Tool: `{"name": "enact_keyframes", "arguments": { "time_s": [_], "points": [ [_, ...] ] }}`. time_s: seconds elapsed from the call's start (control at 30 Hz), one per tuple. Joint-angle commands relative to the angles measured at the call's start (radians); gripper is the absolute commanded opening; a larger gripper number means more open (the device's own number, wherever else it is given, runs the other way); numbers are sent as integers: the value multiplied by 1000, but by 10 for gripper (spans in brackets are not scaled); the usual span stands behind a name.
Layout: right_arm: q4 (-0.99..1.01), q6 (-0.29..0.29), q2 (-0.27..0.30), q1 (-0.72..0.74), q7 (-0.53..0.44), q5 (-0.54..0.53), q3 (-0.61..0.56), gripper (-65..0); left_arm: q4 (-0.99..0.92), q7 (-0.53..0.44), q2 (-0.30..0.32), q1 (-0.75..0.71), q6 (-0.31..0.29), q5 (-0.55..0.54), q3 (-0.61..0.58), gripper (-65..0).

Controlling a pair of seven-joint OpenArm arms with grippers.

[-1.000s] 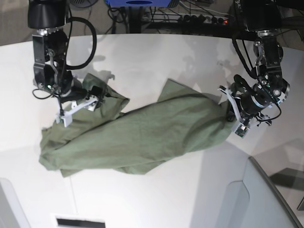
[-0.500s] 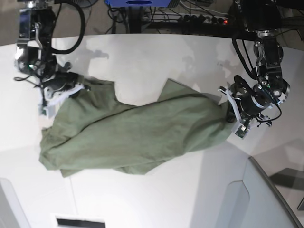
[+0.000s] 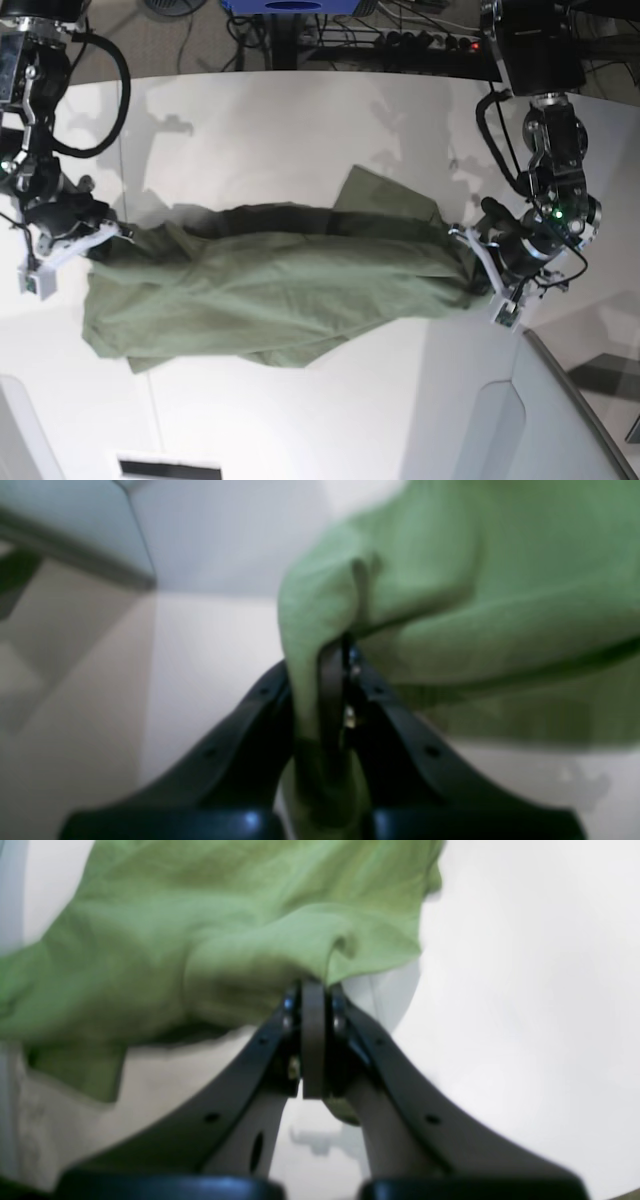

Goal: Layout the t-shirt on the table in an organized manner, then fold the t-shirt properly
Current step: 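Lift the shirt high with both grippers, stretched between them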

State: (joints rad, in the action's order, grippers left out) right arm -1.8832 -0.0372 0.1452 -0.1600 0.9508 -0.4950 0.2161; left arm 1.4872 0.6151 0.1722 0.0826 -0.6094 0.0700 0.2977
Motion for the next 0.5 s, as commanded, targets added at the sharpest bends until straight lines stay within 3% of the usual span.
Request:
{"name": "enact_keyframes", "arguments": {
  "time_s": [0.0, 0.23, 0.37, 0.47],
  "points": [
    [-19, 3, 8, 29, -11, -8, 3, -650, -3, -14, 13, 23, 23, -8, -1, -650],
    [-11, 3, 8, 161, 53, -6, -7, -650, -150, -17, -47, 136, 49, -3, -1, -650],
    [37, 4, 20, 221, 56, -6, -8, -650, -204, -122, -72, 174, 53, 1, 1, -650],
    [73, 4, 26, 259, 50, -6, -8, -650, -210, -154, -72, 199, 138, -6, -1, -650]
  ]
}}
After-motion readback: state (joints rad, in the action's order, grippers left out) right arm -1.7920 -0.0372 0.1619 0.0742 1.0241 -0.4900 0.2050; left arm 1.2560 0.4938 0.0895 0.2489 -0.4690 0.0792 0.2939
